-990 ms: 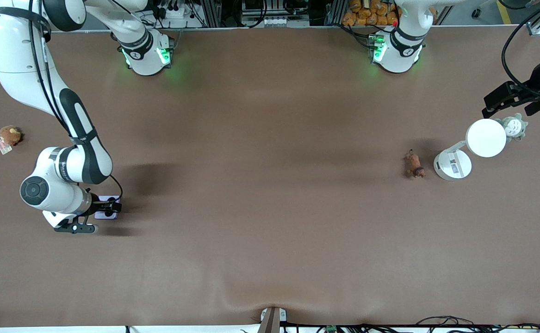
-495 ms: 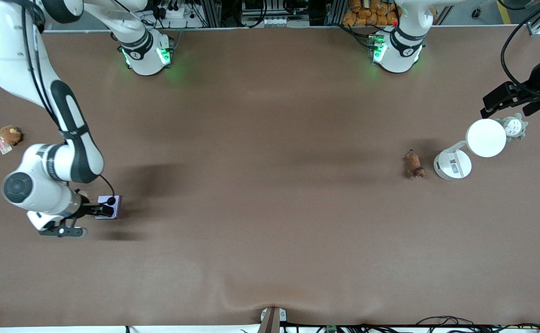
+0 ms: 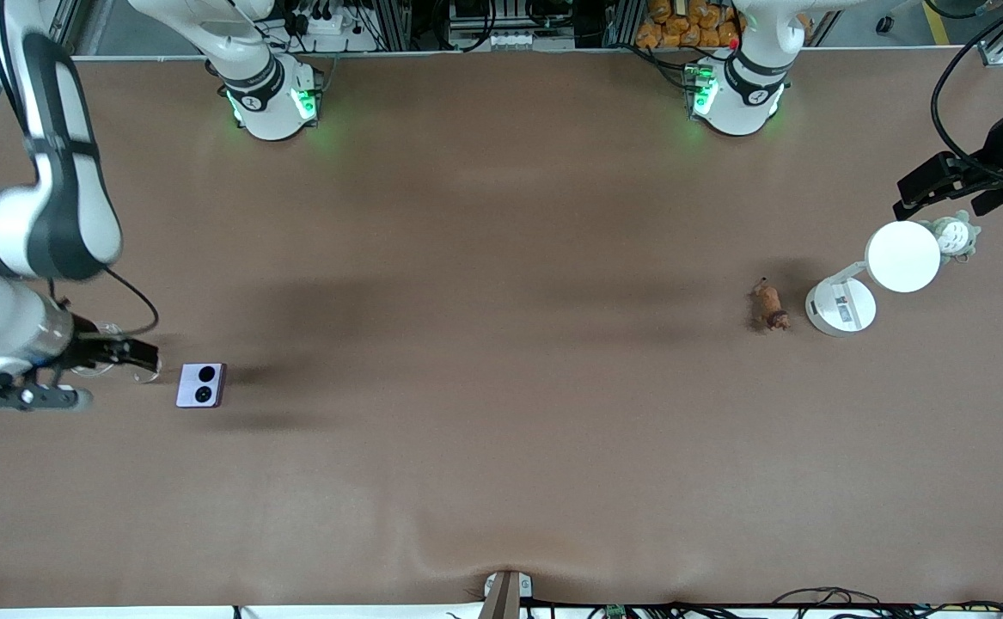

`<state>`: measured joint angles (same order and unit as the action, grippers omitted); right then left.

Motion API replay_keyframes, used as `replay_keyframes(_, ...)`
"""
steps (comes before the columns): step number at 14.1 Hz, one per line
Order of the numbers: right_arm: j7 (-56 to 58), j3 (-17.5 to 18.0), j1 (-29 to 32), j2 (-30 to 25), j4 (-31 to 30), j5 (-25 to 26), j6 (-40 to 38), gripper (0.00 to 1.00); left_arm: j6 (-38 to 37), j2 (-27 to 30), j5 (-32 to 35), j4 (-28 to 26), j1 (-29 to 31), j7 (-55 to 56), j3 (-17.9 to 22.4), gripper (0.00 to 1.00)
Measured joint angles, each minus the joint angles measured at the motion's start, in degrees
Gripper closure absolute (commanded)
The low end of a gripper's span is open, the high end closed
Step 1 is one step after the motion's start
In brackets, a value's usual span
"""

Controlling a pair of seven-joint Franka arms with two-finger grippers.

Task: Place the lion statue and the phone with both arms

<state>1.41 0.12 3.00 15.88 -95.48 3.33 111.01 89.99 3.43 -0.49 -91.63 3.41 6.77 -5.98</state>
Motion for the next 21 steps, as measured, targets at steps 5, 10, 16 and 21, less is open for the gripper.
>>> replay_keyframes(5,0.06,0.44,-0.87,-10.48,1.05,0.0,-12.25,0.0,-0.1,-0.01,0.0,-0.01,0.0,0.0,0.0,0.0)
replay_keyframes(10,0.01,0.63,-1.59,-15.13,8.6,-0.44,-28.67,0.0,-0.12,-0.04,0.0,-0.01,0.0,0.0,0.0,0.0)
replay_keyframes(16,-5.16,0.87,-1.8,-16.47,9.28,-5.2,-31.37,0.0,-0.13,-0.04,0.0,-0.01,0.0,0.0,0.02,0.0)
replay_keyframes(21,-5.2,0.75,-1.8,-16.47,9.27,-5.22,-29.64,0.0,-0.13,-0.04,0.0,-0.01,0.0,0.0,0.02,0.0)
